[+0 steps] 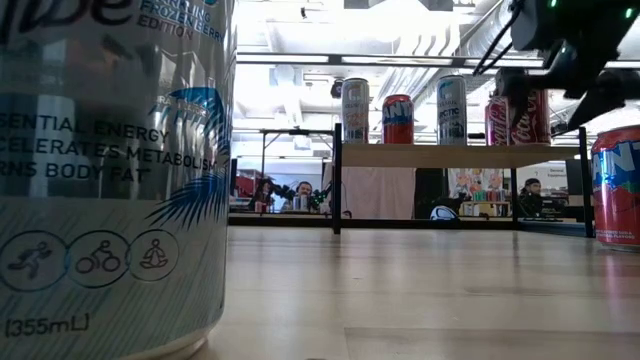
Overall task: Place canned beverage on shelf
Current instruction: Put the white blue soda can on the shelf aligned with the other white blue soda can
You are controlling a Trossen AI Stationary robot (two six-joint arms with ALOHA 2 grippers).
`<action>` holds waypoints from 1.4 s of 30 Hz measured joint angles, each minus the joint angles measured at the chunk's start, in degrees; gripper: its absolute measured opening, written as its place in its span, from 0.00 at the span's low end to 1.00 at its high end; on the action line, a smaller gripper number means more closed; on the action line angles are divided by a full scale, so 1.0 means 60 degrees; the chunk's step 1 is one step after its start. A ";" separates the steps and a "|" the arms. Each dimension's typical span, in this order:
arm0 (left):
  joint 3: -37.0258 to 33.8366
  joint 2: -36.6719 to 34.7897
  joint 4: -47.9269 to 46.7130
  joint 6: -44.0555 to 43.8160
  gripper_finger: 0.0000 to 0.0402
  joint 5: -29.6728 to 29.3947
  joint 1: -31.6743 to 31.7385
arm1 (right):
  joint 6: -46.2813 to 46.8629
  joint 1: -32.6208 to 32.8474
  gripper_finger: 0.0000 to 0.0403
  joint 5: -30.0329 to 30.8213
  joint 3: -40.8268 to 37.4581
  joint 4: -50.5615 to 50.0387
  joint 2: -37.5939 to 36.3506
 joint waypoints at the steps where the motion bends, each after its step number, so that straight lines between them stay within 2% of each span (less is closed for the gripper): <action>1: -0.0002 -0.0001 0.0000 0.0000 0.84 0.0000 -0.0002 | 0.0002 0.0061 0.99 -0.0416 0.0208 -0.0312 -0.0012; 7: -0.0001 0.0001 0.0001 0.0000 0.84 0.0003 -0.0002 | -0.0001 0.0193 0.99 -0.3540 0.1384 -0.1551 -0.0010; 13: 0.0000 0.0000 0.0000 0.0000 0.84 0.0004 0.0002 | -0.0710 0.0193 0.99 -0.6327 0.2031 -0.1738 -0.0010; 19: -0.0002 -0.0001 0.0000 0.0000 0.84 0.0000 0.0001 | -0.1053 0.0267 0.99 -0.8558 0.1620 -0.1746 -0.0001; 24: 0.0001 -0.0001 0.0000 0.0000 0.84 0.0001 0.0001 | -0.0781 0.0827 0.99 -0.9820 0.0912 -0.0817 -0.0002; 27: -0.0001 0.0001 0.0000 0.0000 0.84 0.0000 0.0002 | -0.0277 0.1202 0.99 -1.0118 0.0756 -0.0154 0.0006; 31: -0.0002 0.0002 0.0004 0.0000 0.84 0.0002 -0.0002 | 0.0318 0.1615 0.99 -0.9563 0.0756 0.0338 0.0005; 37: 0.0001 0.0002 0.0004 0.0000 0.84 0.0002 0.0002 | 0.0946 0.2242 0.99 -0.9485 0.0756 0.0991 0.0005; 42: -0.0002 -0.0001 0.0003 0.0000 0.84 0.0003 0.0002 | 0.1349 0.2564 0.99 -0.8668 0.0752 0.1521 0.0005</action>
